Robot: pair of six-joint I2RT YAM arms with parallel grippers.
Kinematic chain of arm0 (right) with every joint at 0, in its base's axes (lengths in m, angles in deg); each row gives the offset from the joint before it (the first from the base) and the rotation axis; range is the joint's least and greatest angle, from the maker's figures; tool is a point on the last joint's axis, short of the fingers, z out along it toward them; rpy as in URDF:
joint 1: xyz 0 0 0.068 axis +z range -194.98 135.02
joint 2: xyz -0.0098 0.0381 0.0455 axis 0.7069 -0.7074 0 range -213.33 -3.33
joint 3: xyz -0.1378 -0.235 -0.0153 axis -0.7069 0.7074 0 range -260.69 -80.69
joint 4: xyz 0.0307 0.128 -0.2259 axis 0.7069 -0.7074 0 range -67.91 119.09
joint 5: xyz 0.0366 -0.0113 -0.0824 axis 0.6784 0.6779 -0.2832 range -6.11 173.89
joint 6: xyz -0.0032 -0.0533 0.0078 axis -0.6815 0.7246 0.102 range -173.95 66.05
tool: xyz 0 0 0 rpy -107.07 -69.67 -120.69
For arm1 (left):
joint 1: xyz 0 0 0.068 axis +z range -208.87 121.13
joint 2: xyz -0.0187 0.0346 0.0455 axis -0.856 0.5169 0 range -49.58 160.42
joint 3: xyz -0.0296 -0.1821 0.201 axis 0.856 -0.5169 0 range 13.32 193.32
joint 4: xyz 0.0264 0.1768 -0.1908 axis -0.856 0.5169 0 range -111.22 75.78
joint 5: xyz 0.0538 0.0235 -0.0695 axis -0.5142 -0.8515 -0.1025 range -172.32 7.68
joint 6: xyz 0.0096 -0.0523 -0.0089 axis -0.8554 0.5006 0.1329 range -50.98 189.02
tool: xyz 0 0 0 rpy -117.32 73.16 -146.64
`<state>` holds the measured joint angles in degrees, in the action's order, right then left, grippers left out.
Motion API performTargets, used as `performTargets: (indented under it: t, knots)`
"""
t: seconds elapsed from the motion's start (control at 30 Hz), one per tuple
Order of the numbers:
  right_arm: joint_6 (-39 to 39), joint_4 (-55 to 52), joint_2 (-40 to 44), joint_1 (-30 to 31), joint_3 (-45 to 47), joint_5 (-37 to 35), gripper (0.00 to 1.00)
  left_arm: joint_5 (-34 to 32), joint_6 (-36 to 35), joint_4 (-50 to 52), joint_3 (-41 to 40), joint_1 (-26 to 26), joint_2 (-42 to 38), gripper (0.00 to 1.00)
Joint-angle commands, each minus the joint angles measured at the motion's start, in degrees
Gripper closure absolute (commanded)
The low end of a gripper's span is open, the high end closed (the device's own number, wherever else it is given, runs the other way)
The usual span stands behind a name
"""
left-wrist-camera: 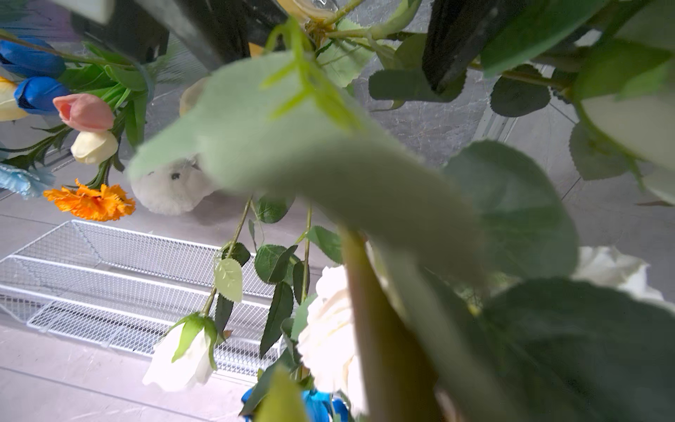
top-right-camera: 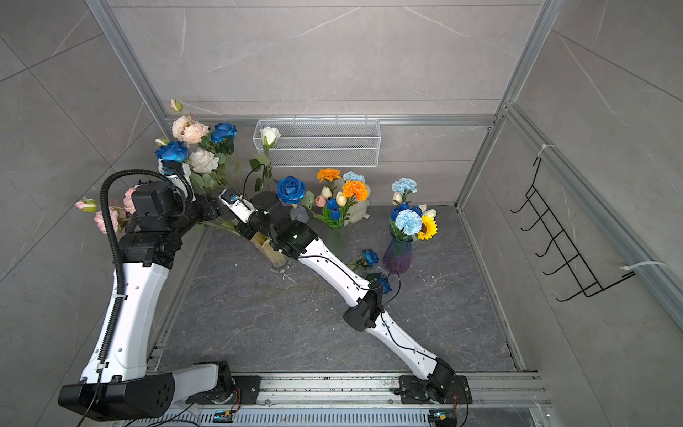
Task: Pick out blue flowers from the vase
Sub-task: Pick up the flower from the vase.
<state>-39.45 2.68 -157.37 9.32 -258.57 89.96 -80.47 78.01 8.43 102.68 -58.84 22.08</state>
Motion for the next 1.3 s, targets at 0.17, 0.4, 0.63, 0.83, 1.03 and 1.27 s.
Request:
performTargets:
  t: [0.17,0.4,0.63,0.83,1.03,1.27]
  knots:
    - [-2.64,-0.22,5.23,0.1,-3.72,4.08,1.0,0.81,0.6,-6.71,0.86,0.06,-0.55,0.35]
    - [-2.64,0.05,6.56,0.09,-3.95,4.75,1.0,1.22,1.03,-7.95,2.39,0.06,-0.39,0.43]
    - [-2.46,1.97,10.24,0.13,-0.61,4.89,1.0,6.71,2.56,-10.96,3.5,0.06,-1.16,0.75]
    - [-2.16,4.62,13.9,0.62,5.04,4.3,0.98,12.56,3.22,-11.24,5.35,-0.03,-2.47,1.0]
    - [1.62,-1.61,14.73,2.37,-0.4,3.09,0.31,11.08,-3.12,-7.46,7.03,-0.03,-6.69,1.0]
    - [9.05,-10.42,24.58,7.23,0.16,-6.72,0.02,9.18,-14.33,0.29,11.58,-0.03,-12.43,1.0]
